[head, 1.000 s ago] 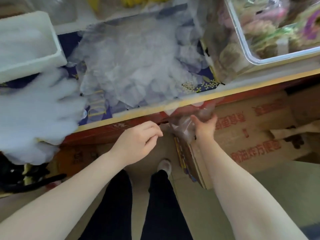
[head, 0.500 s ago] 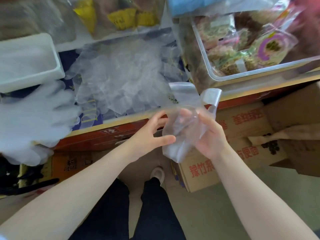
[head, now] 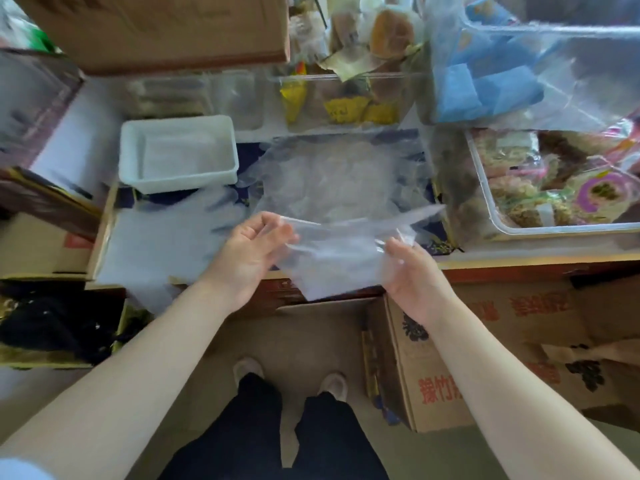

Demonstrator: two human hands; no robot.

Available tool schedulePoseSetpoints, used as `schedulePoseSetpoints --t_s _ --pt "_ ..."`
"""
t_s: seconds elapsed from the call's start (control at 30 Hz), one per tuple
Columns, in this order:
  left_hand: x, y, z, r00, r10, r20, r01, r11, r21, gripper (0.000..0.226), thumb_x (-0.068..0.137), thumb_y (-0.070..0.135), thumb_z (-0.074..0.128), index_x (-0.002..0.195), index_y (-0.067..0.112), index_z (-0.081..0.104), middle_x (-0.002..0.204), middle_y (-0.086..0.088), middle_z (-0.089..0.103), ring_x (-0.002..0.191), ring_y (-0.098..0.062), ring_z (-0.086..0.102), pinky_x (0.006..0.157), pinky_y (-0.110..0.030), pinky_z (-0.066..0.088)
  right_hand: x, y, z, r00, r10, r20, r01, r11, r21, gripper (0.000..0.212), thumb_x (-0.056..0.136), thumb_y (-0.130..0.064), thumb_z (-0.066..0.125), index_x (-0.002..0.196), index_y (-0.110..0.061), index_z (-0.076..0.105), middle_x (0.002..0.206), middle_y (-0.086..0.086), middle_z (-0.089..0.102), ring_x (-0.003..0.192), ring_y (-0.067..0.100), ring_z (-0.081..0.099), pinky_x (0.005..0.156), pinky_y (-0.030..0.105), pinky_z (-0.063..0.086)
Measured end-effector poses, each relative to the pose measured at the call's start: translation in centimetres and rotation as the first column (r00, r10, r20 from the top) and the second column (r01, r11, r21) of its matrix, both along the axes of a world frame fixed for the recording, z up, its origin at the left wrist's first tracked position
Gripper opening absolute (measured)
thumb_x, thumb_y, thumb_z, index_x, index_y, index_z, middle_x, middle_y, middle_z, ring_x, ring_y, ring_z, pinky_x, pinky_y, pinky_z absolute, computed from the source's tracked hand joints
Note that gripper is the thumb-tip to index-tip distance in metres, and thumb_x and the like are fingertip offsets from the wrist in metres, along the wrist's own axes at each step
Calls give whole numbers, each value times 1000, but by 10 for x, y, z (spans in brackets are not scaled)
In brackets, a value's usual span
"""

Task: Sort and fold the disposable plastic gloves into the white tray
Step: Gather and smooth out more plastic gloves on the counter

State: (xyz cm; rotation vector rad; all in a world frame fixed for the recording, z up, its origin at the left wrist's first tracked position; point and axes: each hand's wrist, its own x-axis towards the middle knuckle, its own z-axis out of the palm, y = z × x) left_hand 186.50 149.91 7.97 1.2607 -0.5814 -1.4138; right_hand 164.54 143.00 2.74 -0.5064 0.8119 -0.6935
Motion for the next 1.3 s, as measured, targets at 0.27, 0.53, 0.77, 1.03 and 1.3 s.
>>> schedulePoseSetpoints --t_s 0.27,0.53,0.77,1.03,1.3 --pt "82 12 32 925 103 366 -113 994 4 19 84 4 64 71 14 54 70 0 67 64 -13 68 72 -26 55 92 12 51 624 -210 -753 -490 645 -586 79 81 -31 69 144 -28 20 149 -2 23 139 14 21 113 30 21" --pt "146 19 54 841 -22 541 35 999 -14 29 77 19 75 95 25 54 77 2 71 64 -7 64 62 -27 48 222 29 92 593 -61 -803 -746 335 -576 33 82 -36 68 97 -8 66 85 7 70 77 23 62 75 41 51" --pt "199 44 37 916 -157 368 114 984 136 25 76 30 75 92 15 62 83 0 67 78 -10 63 82 -29 50 268 20 87 830 171 -531 -450 767 -456 21 93 -9 52 74 -10 61 57 -1 62 48 6 51 53 19 42" --pt "253 51 12 889 -116 444 31 980 195 13 85 13 64 72 12 61 47 12 49 43 -1 40 50 -10 37 276 14 55 792 101 -602 -289 931 -223 22 94 -10 53 74 -11 62 59 2 59 50 13 52 49 21 46" --pt "266 26 20 775 -381 503 334 924 186 5 83 17 68 80 14 70 72 7 66 68 0 59 68 -12 47 274 20 49 561 -122 -819 -670 514 -536 51 89 -23 60 136 -20 40 128 -11 41 112 -1 40 91 11 34"
